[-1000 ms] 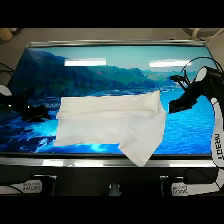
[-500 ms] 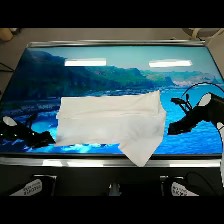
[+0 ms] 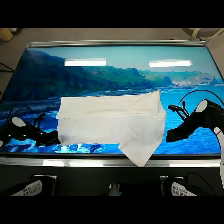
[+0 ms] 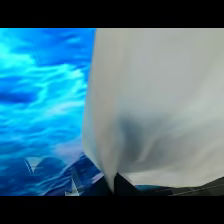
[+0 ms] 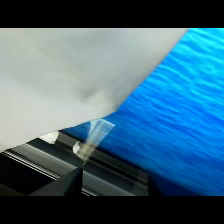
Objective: Fold the shirts.
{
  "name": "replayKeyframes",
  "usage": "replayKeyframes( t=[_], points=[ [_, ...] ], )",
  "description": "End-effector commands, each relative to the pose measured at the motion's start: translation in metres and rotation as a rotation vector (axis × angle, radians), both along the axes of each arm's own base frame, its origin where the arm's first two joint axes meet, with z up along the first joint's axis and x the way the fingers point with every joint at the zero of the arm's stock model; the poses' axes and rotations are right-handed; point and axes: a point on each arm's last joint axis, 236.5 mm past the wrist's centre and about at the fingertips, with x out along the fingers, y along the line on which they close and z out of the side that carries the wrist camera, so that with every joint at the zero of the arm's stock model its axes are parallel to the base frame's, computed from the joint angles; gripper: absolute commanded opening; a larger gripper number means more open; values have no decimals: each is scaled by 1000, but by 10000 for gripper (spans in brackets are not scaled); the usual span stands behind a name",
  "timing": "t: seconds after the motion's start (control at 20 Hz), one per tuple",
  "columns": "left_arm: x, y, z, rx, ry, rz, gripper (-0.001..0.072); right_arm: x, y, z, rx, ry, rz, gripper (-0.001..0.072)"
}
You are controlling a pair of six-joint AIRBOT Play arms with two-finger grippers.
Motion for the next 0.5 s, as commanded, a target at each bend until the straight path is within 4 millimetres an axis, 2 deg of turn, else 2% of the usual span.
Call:
replayKeyframes(
  t=[0.0,0.1,0.2,0.35,0.45],
  points=[
    [4,-4,-1,7,-13,2,22,-13,37,-13,137,-6,-56,430],
    [5,-4,0,7,-16,2,23,-21,39,-28,121,-30,-89,484],
    [5,-4,0,6,-18,-2,22,-24,45,-37,134,-33,-123,483],
    [4,-5,0,5,-17,-6,22,-18,58,-45,175,-69,-197,480],
    [5,-5,1,4,-25,-19,22,-11,63,-50,190,-96,-249,410]
  ],
)
